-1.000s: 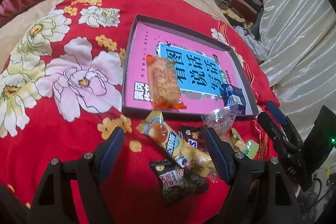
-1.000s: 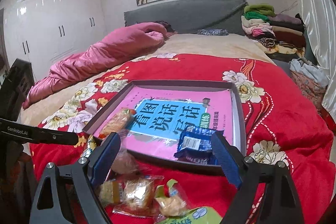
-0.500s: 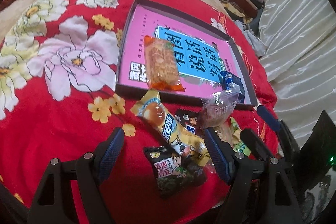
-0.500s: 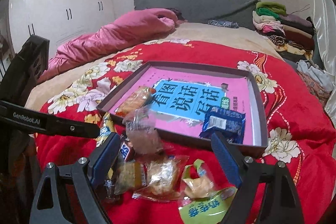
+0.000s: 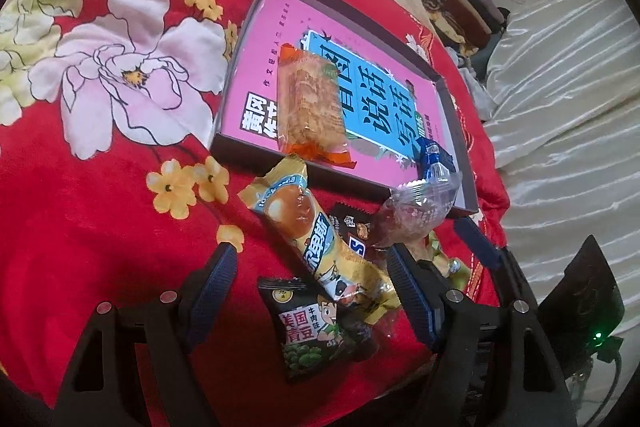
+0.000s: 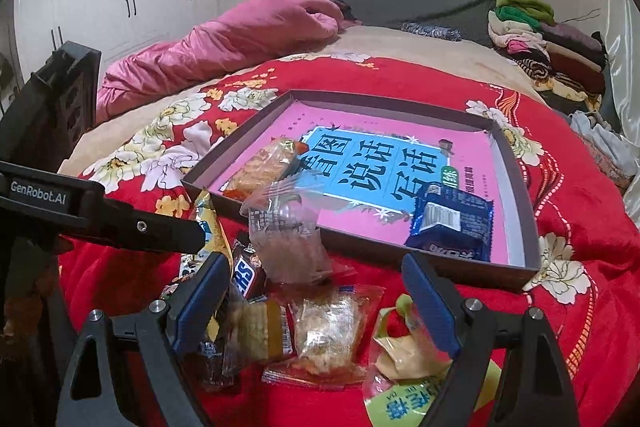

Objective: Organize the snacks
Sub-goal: 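Grasp the yellow cone snack with the left tool while the right tool grasps the clear bag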

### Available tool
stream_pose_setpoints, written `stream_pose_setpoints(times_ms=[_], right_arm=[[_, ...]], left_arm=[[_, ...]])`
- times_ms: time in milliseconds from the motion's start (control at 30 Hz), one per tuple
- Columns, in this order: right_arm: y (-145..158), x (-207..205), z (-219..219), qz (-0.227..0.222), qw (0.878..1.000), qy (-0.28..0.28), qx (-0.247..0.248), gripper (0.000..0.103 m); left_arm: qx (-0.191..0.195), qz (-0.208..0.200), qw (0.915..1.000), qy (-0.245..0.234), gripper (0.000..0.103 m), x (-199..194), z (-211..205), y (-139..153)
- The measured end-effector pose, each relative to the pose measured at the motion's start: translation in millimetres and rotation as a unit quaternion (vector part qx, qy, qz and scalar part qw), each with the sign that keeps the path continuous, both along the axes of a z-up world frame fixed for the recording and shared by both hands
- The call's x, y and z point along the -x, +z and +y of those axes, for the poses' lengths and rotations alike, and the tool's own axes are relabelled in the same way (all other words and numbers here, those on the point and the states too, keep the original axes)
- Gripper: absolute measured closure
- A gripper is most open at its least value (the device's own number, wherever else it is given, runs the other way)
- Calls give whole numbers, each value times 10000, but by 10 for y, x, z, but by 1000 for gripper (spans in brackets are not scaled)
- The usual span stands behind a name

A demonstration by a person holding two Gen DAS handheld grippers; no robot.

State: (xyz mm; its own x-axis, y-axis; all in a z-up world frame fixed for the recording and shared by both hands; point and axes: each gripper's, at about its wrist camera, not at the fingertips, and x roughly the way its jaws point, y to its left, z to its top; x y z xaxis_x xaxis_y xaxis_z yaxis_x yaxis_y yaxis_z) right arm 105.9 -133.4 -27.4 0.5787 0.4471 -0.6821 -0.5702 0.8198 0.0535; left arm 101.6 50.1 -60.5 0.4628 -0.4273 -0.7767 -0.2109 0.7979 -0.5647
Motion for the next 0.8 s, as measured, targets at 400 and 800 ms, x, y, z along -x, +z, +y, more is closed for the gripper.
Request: stream_pose_setpoints(times_ms=[400, 800], right_arm=[[-110, -111, 120, 189, 9998, 46, -14, 32], [-165, -131, 202, 216, 9994, 255, 58, 60]], left_arm=[[413, 115, 9991, -5, 41, -99, -20, -136], [583, 168, 9981, 64, 58, -190, -60, -214]])
